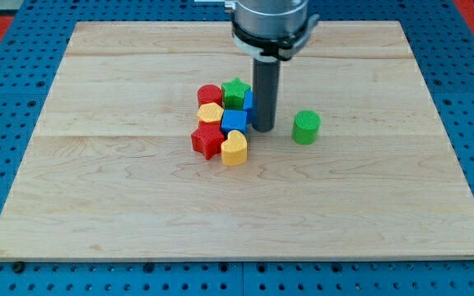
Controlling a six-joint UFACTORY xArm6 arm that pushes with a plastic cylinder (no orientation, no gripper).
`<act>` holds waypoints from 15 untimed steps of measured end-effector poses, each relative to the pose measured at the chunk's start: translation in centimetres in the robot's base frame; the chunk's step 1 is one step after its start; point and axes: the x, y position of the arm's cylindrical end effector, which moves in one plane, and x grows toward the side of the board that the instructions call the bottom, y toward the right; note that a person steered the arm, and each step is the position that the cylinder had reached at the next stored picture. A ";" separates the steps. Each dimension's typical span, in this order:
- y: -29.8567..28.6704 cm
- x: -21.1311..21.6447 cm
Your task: Move the green circle up towards top
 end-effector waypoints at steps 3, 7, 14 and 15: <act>10.2 1.9; 11.1 0.8; 7.3 -2.6; 6.9 -2.2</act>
